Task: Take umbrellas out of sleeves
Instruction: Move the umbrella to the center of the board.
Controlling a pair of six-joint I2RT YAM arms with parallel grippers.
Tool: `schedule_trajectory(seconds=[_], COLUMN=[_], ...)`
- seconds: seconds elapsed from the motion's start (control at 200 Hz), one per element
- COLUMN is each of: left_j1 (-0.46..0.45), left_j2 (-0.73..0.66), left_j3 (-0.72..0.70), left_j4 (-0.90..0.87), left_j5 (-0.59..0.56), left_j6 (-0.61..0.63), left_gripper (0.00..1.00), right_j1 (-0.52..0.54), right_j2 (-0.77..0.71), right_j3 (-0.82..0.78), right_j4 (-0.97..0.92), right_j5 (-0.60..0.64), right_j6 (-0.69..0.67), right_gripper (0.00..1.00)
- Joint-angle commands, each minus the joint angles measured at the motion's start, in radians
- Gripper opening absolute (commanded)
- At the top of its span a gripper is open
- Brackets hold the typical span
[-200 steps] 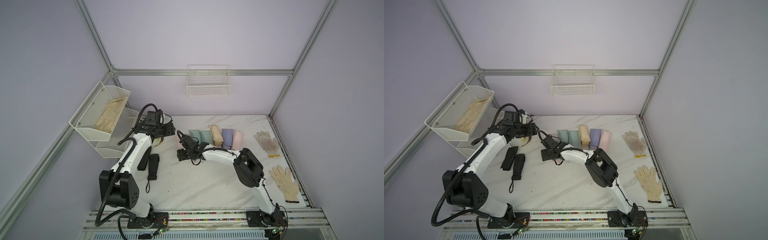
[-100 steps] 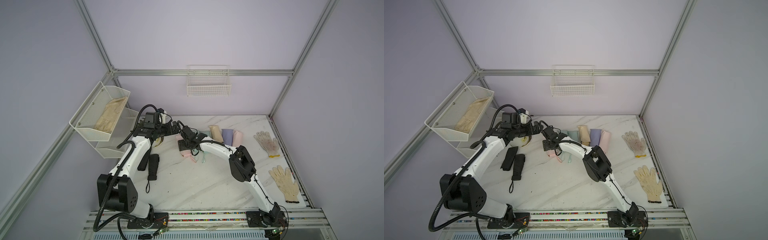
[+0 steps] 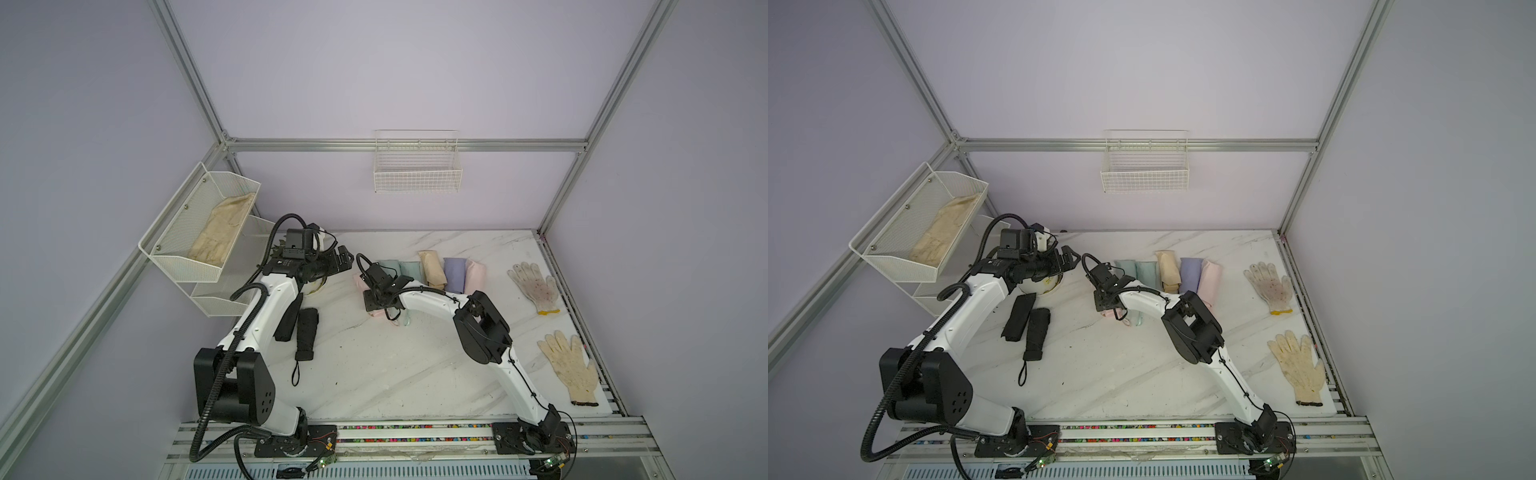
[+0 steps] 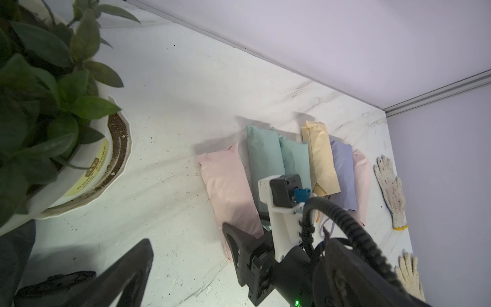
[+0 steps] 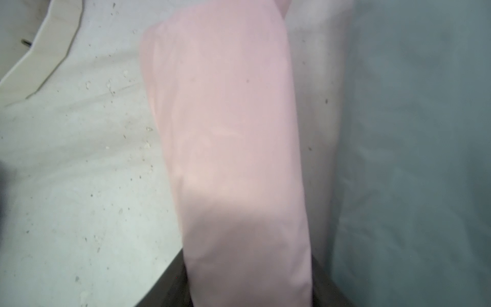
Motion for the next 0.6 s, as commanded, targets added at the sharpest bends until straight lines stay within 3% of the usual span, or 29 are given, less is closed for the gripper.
schedule_trajectory(seconds=[0.0,0.27,0.48,0.595], left_j1=[0.008,-0.021,-0.024,-0.023], left_j2=[-0.004,0.040,0.240,0.302], left_j3=[-0.008,-0.028,0.045,0.077], left_j4=[0.032,0.055,-0.034,-0.075], left_j5=[0.072,0.105,0.249,0.272], left_j6=[-0.012,-0.049,-0.059,-0.024], left_gripper=[1.00,0.93,0.87,0.87], right_j1=[0.036,0.114,0.161,0.161], right_j2=[-0.069,-0.264,-0.391,-0.435], right_j3=[-0.109,-0.387,-0.569,-0.608], right_j4=[0.003,0.089,0.184,0.198], right_j5=[0.022,0.040,0.001,-0.020], right_j6=[0.031,0.082,0.136,0.142], right_gripper=[0.55,0.54,0.54,0.66])
